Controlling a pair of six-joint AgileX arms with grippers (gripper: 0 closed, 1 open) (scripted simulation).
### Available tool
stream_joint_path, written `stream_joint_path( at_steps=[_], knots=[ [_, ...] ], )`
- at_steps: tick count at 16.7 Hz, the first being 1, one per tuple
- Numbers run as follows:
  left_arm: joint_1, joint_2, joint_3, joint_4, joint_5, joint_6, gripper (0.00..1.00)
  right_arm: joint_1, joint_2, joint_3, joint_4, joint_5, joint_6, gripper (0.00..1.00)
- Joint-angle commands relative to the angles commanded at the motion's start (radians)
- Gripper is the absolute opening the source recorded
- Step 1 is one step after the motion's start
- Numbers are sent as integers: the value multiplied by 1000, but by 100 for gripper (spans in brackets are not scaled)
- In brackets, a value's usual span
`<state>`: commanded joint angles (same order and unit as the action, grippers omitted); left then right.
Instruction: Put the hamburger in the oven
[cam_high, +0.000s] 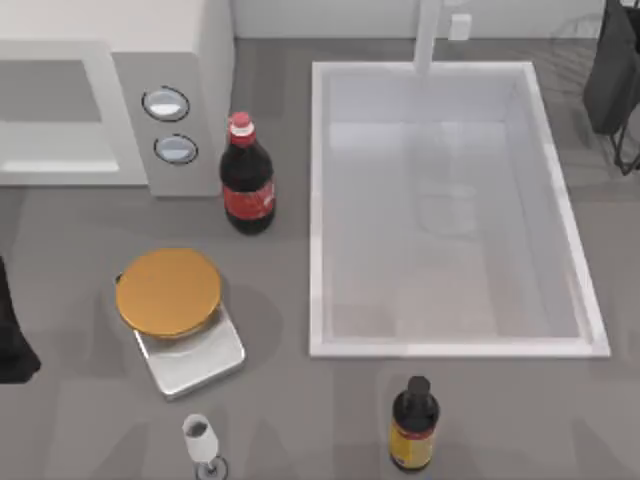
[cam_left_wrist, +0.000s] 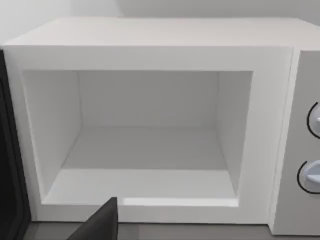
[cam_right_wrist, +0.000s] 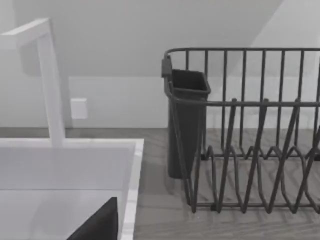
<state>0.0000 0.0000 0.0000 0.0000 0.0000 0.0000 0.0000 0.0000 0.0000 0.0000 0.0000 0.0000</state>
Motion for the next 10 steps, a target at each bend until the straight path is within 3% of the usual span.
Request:
stream_joint_path(
  at_steps=[5,10],
  knots=[
    [20,61,39,-45,-1,2,100,0,0,0,0,0,0,100],
    [86,357,255,-269,15,13,100,0,0,0,0,0,0,100]
  ],
)
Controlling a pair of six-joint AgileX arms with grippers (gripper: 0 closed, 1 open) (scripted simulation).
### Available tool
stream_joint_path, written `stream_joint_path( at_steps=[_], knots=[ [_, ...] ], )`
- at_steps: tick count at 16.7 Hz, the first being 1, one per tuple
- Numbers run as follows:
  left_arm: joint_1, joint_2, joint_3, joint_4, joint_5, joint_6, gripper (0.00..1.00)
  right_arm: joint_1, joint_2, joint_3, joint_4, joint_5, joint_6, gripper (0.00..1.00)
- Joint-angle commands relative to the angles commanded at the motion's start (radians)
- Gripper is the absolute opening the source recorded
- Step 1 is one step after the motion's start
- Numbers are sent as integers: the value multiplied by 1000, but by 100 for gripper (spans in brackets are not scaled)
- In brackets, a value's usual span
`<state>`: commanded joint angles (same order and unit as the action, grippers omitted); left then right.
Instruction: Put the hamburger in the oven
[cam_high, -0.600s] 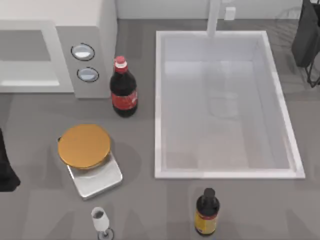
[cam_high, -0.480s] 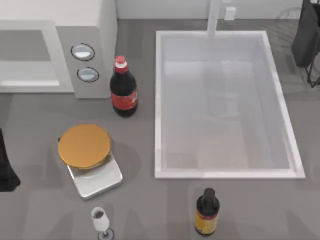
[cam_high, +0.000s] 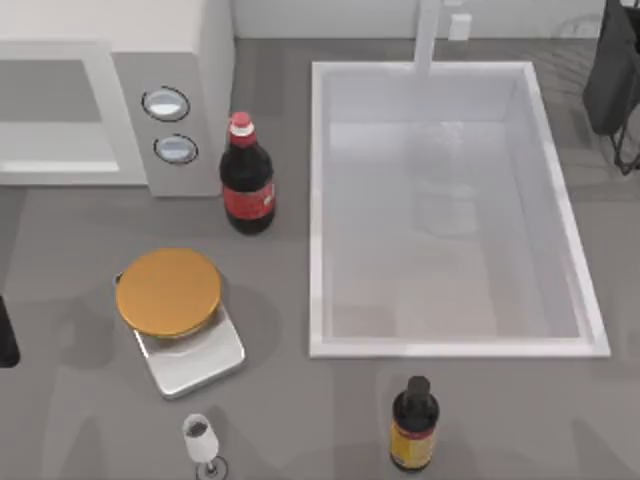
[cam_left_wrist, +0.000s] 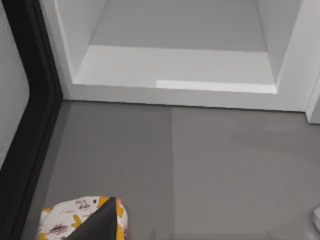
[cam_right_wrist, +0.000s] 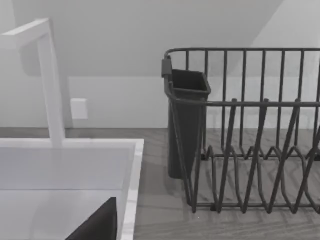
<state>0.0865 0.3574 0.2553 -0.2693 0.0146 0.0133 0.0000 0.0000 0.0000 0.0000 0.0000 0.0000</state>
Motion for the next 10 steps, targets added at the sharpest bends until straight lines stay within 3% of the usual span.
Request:
stream_joint_path(
  at_steps=[10],
  knots=[
    [126,1053,654,-438,-36,106,100,0,0,0,0,0,0,100]
  ],
)
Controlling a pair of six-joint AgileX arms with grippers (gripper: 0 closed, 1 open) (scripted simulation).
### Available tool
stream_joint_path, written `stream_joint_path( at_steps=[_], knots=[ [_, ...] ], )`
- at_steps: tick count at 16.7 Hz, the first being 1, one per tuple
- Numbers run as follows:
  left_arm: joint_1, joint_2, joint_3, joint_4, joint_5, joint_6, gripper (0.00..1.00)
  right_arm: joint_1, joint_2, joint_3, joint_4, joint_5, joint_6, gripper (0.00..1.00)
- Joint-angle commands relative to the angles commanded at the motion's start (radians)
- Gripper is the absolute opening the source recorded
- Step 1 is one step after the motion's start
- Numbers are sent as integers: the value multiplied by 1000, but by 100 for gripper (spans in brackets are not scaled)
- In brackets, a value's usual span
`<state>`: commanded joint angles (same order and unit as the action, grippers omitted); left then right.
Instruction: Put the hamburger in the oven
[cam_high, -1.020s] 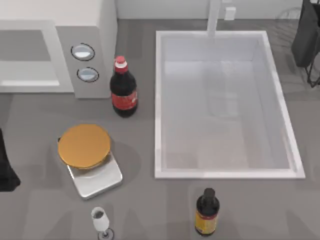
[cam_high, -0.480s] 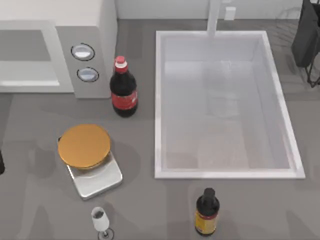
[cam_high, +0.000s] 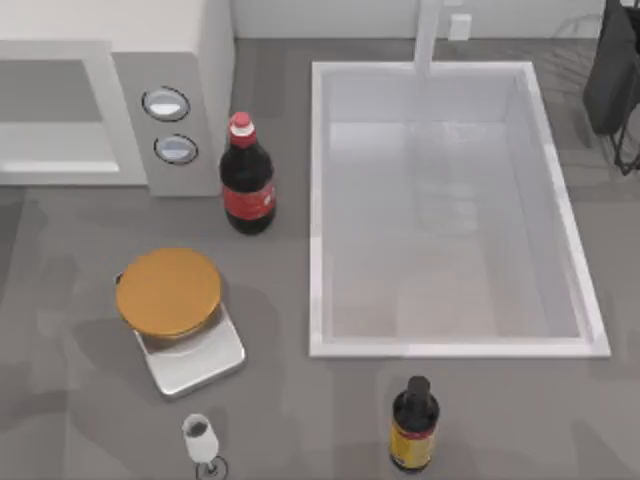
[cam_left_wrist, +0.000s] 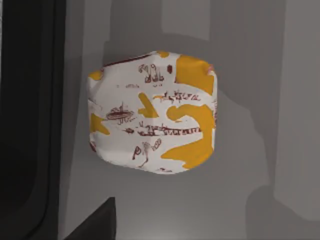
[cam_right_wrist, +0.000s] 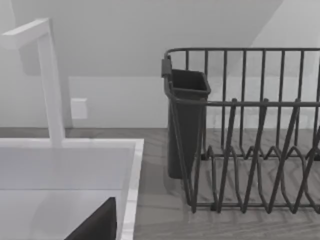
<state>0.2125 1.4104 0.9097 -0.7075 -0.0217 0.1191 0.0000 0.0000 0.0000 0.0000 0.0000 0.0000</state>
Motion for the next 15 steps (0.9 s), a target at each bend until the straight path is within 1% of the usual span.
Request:
stream_joint_path(
  at_steps=[4,8,11,15],
  knots=[
    [53,291,222,-201,7,26,100,0,0,0,0,0,0,100],
    [91,457,398,-303,24,35,100,0,0,0,0,0,0,100],
    [105,501,446,-312,25,40,100,0,0,0,0,0,0,100],
    [105,501,446,-312,25,40,100,0,0,0,0,0,0,100]
  ],
)
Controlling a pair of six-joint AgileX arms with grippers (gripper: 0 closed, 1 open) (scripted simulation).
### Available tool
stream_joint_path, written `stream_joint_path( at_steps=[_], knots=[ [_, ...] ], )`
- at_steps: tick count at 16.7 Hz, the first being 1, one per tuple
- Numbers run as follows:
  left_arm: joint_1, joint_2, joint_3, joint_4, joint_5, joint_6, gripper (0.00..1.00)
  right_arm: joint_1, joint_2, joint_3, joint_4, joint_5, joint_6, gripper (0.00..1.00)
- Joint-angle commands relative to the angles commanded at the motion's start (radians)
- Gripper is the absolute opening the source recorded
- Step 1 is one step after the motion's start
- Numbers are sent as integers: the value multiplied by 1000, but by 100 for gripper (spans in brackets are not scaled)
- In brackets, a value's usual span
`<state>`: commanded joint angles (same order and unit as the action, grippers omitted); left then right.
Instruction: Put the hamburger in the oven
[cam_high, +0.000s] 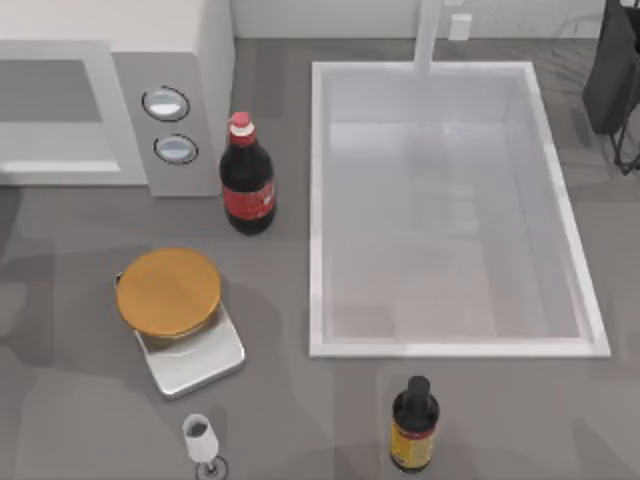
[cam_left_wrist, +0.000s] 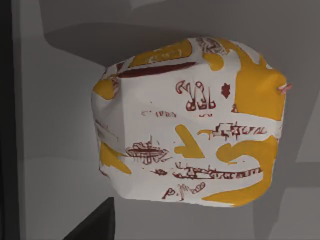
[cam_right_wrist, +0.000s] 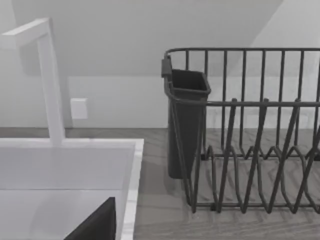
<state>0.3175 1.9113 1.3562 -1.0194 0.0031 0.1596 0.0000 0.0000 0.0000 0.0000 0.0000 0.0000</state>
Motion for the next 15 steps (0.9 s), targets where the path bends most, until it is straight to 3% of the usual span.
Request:
stream_joint_path(
  at_steps=[1,15],
  knots=[
    [-49,-19,-45,-12,5,-3,100,0,0,0,0,0,0,100],
    [12,95,-160,252,1,10,100,0,0,0,0,0,0,100]
  ],
)
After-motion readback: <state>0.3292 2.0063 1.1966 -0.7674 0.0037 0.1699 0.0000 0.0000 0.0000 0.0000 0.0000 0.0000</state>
